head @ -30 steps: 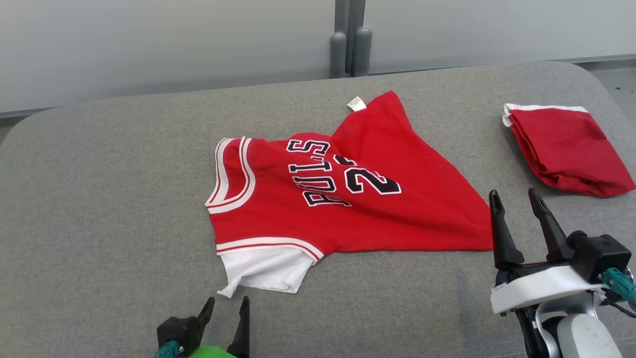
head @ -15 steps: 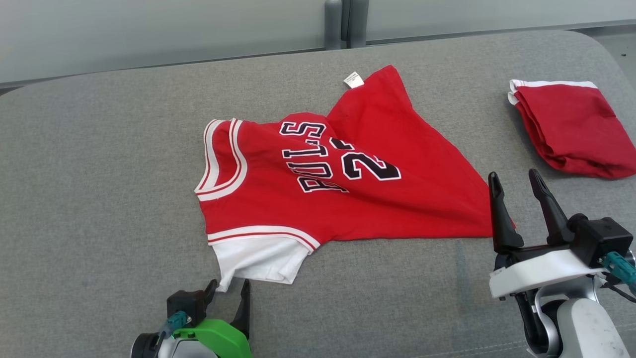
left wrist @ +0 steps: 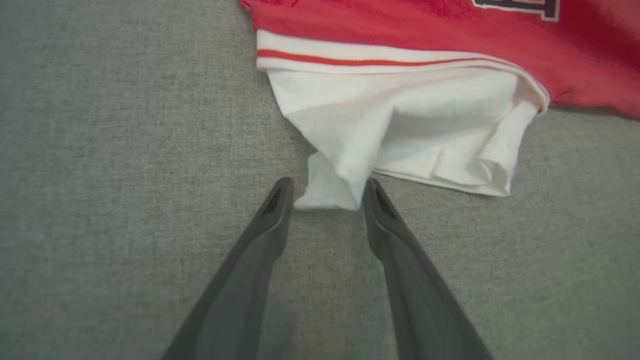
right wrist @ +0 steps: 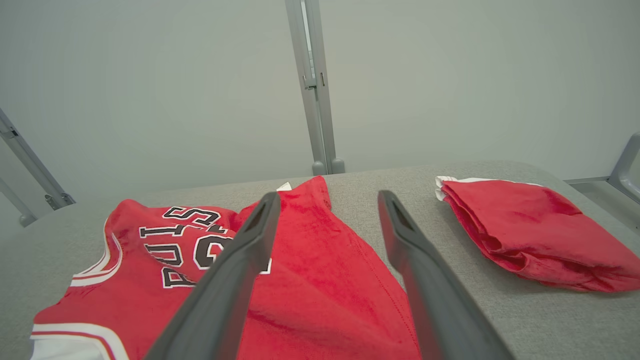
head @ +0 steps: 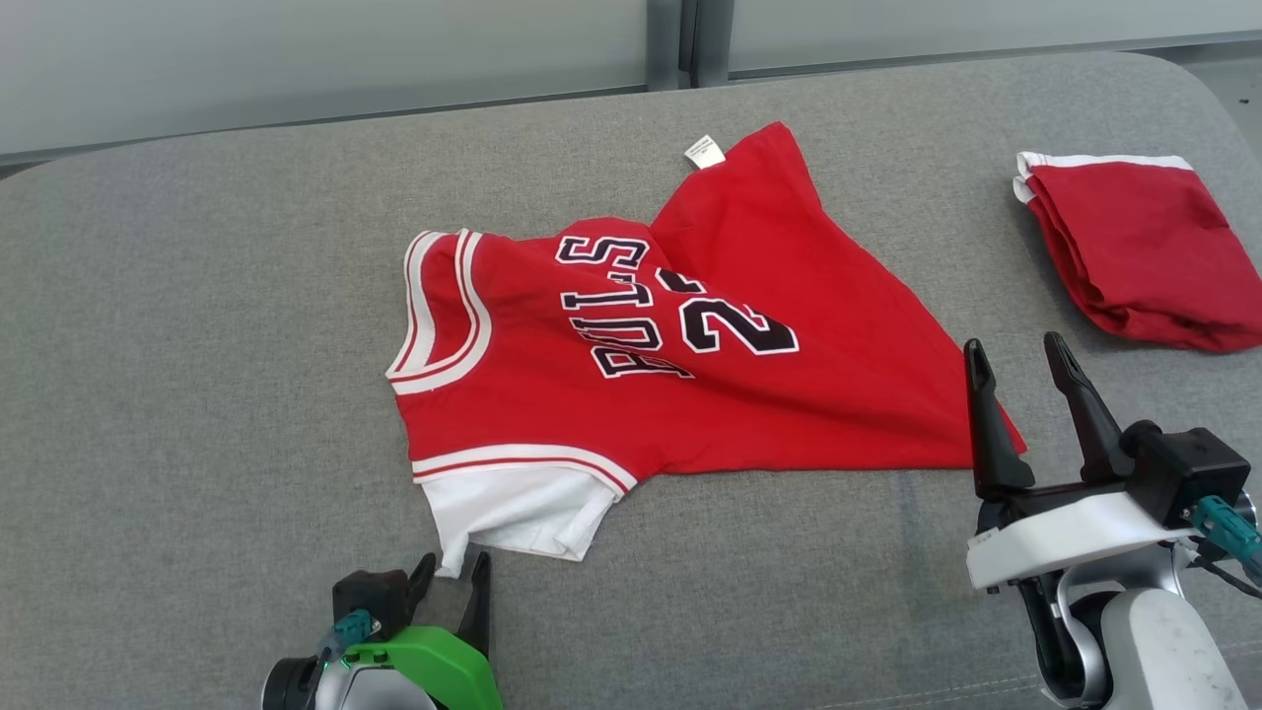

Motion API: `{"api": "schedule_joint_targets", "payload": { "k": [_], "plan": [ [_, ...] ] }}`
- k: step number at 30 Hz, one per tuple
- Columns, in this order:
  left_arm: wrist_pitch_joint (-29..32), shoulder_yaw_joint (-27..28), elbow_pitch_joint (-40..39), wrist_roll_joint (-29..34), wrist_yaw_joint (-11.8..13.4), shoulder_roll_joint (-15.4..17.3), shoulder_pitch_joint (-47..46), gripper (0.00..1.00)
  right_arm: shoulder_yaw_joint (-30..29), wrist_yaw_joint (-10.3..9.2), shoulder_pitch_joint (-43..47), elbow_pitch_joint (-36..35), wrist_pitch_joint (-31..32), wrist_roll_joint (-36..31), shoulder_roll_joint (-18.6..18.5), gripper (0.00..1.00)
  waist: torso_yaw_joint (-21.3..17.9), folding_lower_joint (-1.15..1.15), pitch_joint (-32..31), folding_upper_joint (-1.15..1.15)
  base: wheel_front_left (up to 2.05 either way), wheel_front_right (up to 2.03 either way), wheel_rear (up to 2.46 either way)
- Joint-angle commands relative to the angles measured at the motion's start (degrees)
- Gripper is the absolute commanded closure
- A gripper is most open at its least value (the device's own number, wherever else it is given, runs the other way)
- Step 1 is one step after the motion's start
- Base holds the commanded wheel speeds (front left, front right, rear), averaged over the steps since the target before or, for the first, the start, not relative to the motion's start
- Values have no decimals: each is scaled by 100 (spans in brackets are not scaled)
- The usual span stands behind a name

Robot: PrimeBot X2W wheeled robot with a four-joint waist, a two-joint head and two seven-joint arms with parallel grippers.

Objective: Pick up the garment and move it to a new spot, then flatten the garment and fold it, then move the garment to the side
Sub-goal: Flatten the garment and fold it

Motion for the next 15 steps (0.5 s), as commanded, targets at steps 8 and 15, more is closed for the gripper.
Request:
{"api": "schedule_joint_targets", "payload": {
  "k": [8,15],
  "plan": [
    [-33,154,-117,56,-121,-39,-57,70,-17,0,-34,11,-25,10,-21,0,-7,0,-25,1,0,0,0],
    [-36,275,-279,33,-217,-69,172,100,-10,0,25,76,-61,67,-21,0,9,0,-96,1,0,0,0]
  ]
}}
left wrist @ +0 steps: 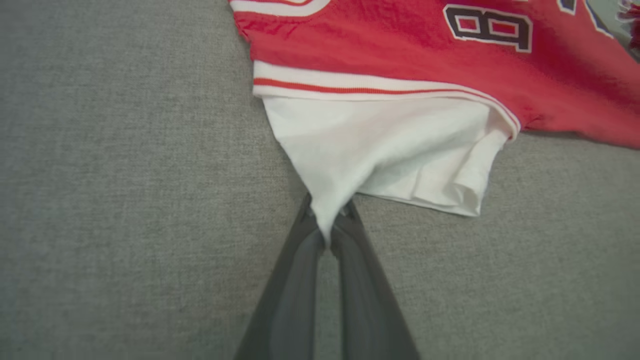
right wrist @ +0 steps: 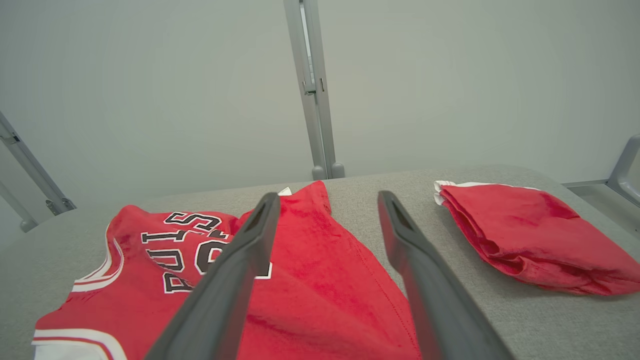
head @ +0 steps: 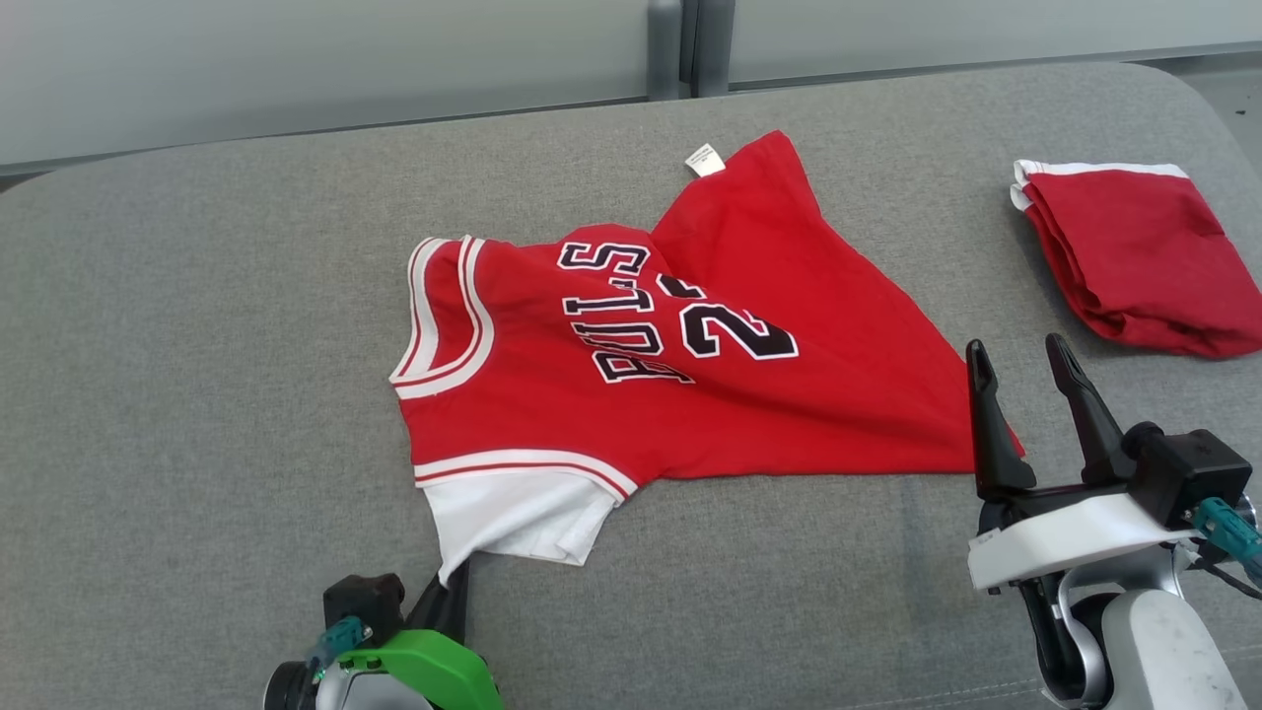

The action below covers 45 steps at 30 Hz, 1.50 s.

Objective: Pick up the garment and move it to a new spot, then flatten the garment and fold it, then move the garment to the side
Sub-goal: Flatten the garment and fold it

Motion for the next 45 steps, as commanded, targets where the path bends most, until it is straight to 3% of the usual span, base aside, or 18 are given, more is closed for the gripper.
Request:
{"api": "schedule_joint_targets", "payload": {
  "k": [1,10,18,32,45],
  "plan": [
    [-26,90,-109,-87,-57,-23,111,100,-5,0,55,49,-26,62,-21,0,10,0,-30,1,0,0,0],
    [-27,447,-876,-532,-163,2,479,100,-207,0,255,586,278,346,-22,0,76,0,-193,1,0,0,0],
    [139,688,-1633,-658,81,281,823,100,-624,0,358,1526,311,517,-19,0,102,0,-205,1,0,0,0],
    [393,717,-2275,-723,289,431,1054,100,-372,0,-509,3404,-17,1259,-23,0,308,0,10,1,0,0,0],
    [374,601,-2362,-701,319,374,935,100,-258,1,-1318,4869,-115,1110,-11,0,554,0,140,1,0,0,0]
  ]
}}
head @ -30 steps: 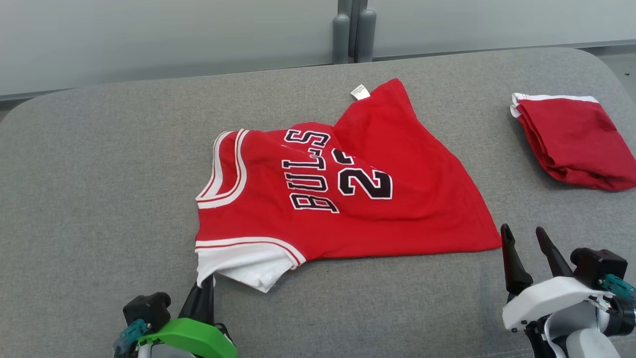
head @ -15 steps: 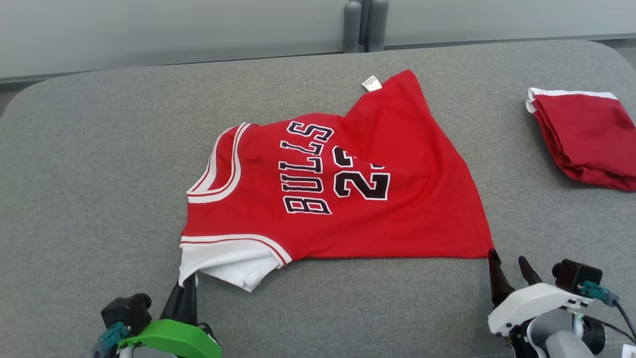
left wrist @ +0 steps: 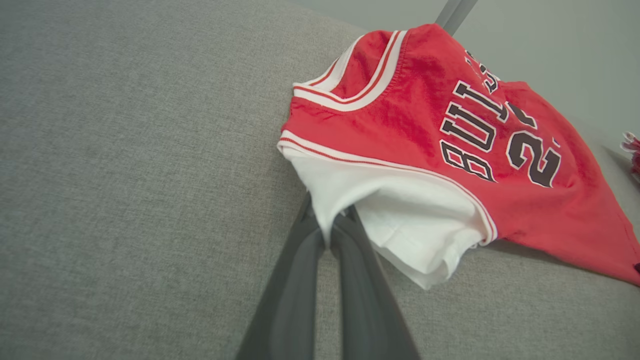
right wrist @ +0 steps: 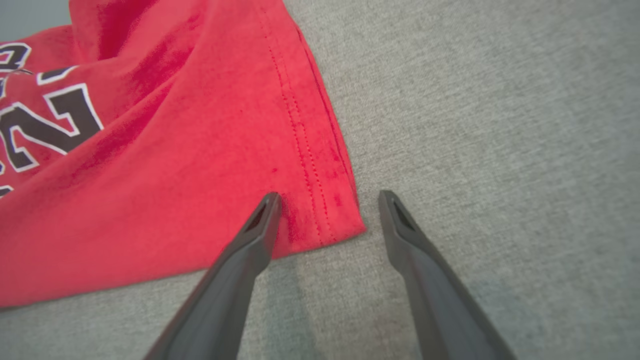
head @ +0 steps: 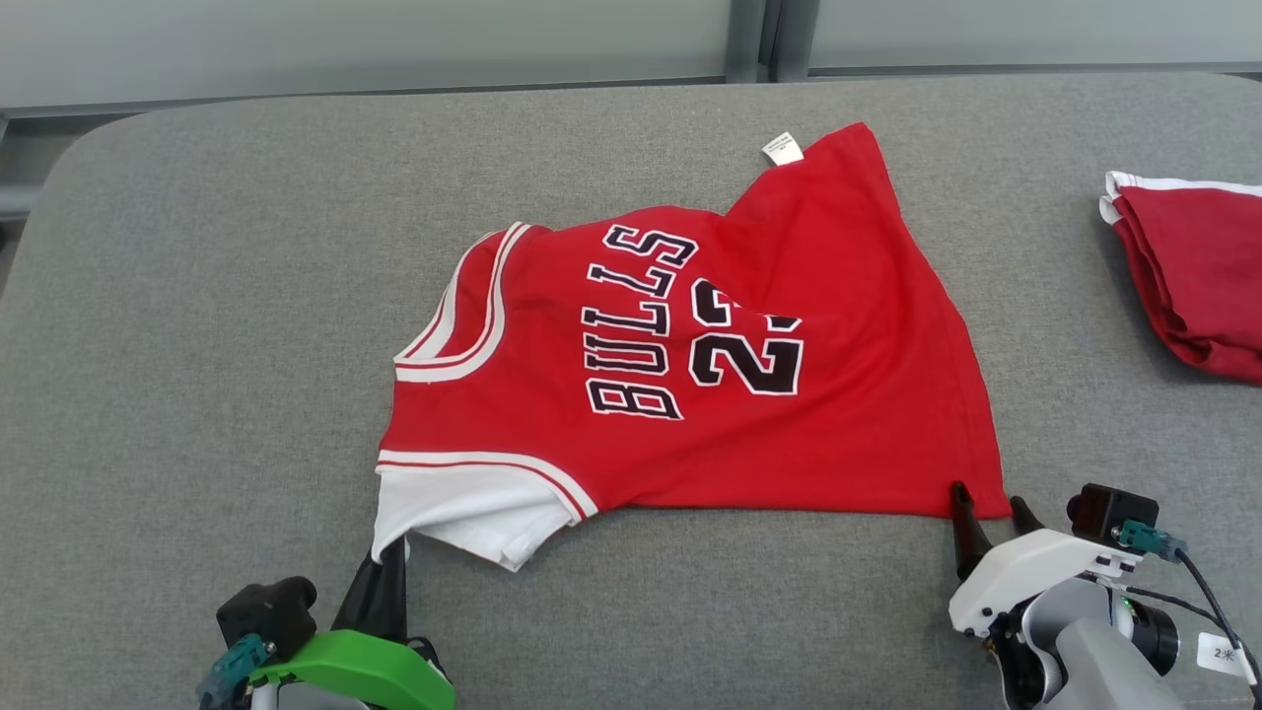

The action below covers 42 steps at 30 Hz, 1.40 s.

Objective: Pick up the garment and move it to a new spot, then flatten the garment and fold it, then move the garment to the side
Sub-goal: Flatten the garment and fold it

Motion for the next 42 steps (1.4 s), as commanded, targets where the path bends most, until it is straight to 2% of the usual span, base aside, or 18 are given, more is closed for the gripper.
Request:
{"api": "schedule_joint_targets", "payload": {
  "k": [1,6,7,8,10,11,14,19,24,25,29,34,42],
  "plan": [
    [-24,14,-18,10,18,-6,-37,100,55,2,-29,128,6,-61,4,0,4,0,10,0,0,0,0],
    [-46,-3,-19,-4,23,10,-59,100,286,3,-232,457,48,-58,27,0,-9,0,33,0,0,0,0],
    [-49,-7,-20,-6,23,14,-66,100,326,3,-263,501,38,-66,31,33,-15,0,35,0,0,0,0],
    [-49,-17,-23,-8,18,16,-74,100,355,4,-295,551,25,-80,33,61,-22,0,34,0,0,0,0],
    [-40,-38,-21,-7,13,20,-88,100,379,3,-357,614,-25,-111,33,95,-34,0,27,0,0,0,0],
    [-38,-45,-23,-10,9,19,-96,100,380,3,-389,630,-56,-131,29,100,-43,0,19,0,0,0,0],
    [-29,-55,-50,-90,-44,-16,-109,100,400,2,-490,576,-144,10,3,100,-77,0,-25,0,0,0,0],
    [149,96,-234,-756,-302,-212,-96,100,498,2,-534,78,-208,563,-7,100,-169,0,-159,0,0,0,0],
    [517,121,-701,-1448,-475,-328,-154,100,584,2,-332,-1036,19,1270,-18,100,-304,0,-337,0,0,0,0],
    [517,121,-701,-1448,-475,-328,-154,100,584,2,-332,-1036,19,1270,-18,100,-304,0,-337,0,0,0,0],
    [861,125,-1248,-2006,-564,-381,-216,100,486,2,-100,-2182,333,1617,-127,100,-403,0,-490,0,0,0,0],
    [1258,198,-1924,-2325,-497,-254,-385,100,214,3,192,-3525,810,1746,-177,100,-491,0,-663,0,0,0,0],
    [1818,450,-2666,-2522,-134,17,-1016,100,-293,3,185,-5065,1641,1506,-113,100,-588,0,-922,0,0,0,0]
  ]
}}
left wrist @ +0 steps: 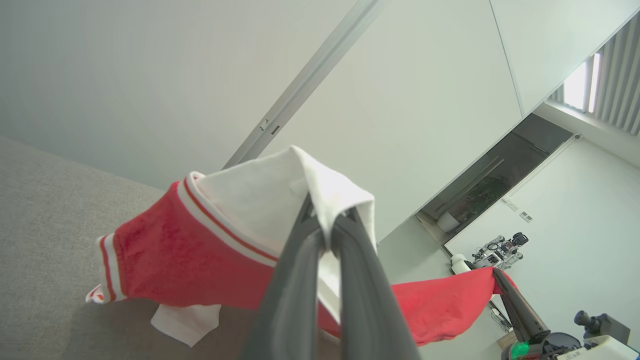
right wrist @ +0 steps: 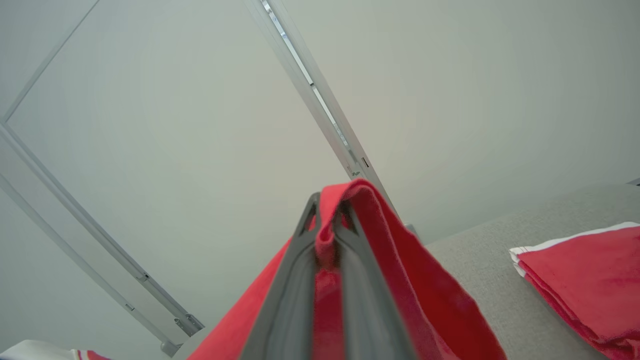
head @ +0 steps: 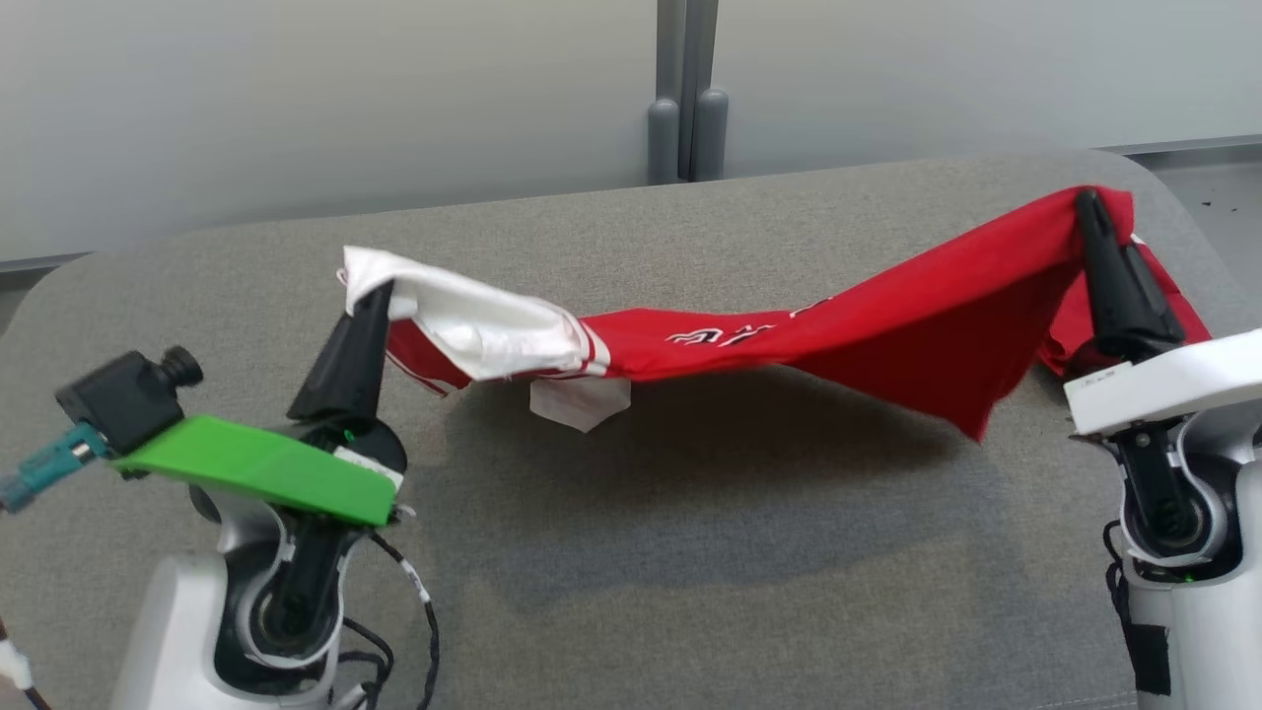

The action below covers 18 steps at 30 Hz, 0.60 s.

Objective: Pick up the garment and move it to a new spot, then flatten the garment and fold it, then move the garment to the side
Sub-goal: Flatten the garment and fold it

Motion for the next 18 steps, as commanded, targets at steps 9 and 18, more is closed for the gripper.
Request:
{"api": "schedule_joint_targets", "payload": {
  "k": [9,18],
  "plan": [
    [893,601,-520,-571,625,455,-1283,100,-689,3,-697,-959,693,-407,57,100,-149,0,-252,0,0,0,0],
    [1432,734,-1232,-800,1030,664,-2139,100,-860,4,-1086,-1677,1195,-504,73,100,-166,0,-304,0,0,0,0]
  ]
}}
